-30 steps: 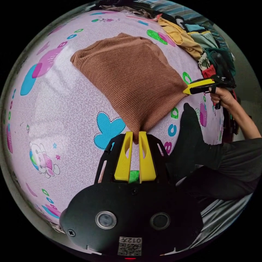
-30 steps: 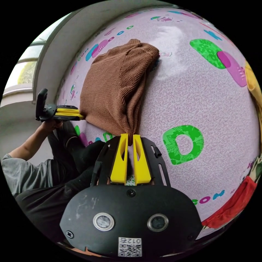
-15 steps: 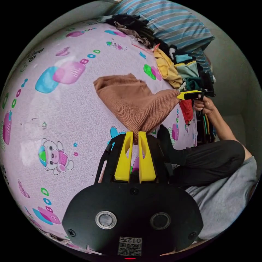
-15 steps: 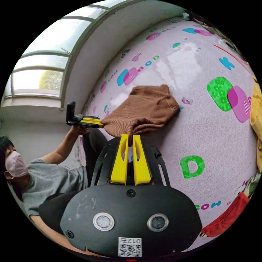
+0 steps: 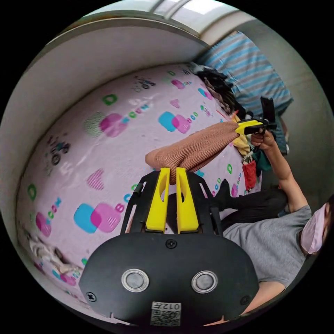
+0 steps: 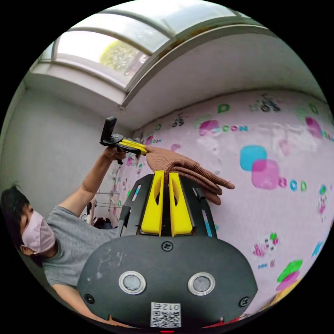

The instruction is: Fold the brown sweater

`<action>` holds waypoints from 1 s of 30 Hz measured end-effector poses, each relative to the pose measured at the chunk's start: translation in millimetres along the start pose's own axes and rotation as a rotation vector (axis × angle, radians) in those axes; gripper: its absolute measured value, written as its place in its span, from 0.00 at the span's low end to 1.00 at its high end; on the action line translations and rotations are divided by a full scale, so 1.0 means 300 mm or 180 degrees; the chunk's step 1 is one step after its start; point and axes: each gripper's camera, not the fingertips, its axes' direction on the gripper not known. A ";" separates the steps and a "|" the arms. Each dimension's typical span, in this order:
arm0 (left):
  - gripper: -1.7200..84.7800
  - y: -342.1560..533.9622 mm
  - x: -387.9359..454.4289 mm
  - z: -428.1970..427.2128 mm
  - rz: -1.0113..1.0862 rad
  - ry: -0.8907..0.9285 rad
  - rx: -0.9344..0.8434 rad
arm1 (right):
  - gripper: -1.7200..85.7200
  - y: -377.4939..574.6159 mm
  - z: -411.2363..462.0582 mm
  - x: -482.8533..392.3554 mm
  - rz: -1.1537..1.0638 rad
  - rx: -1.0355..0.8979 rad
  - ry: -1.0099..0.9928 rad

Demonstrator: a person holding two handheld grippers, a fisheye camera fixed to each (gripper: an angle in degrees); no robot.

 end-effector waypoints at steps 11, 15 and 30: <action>0.04 0.701 -0.284 0.059 -0.1752 -0.0609 0.0051 | 0.02 -0.433 1.107 -0.275 -0.0443 -0.0898 -0.0099; 0.04 0.875 -0.353 0.377 -0.2418 -0.0238 -0.0375 | 0.02 -0.392 1.518 -0.325 -0.0095 -0.1792 0.0380; 0.07 0.744 -0.091 0.735 -0.2480 -0.0095 -0.0636 | 0.08 -0.527 1.783 -0.462 0.0010 -0.2206 0.1334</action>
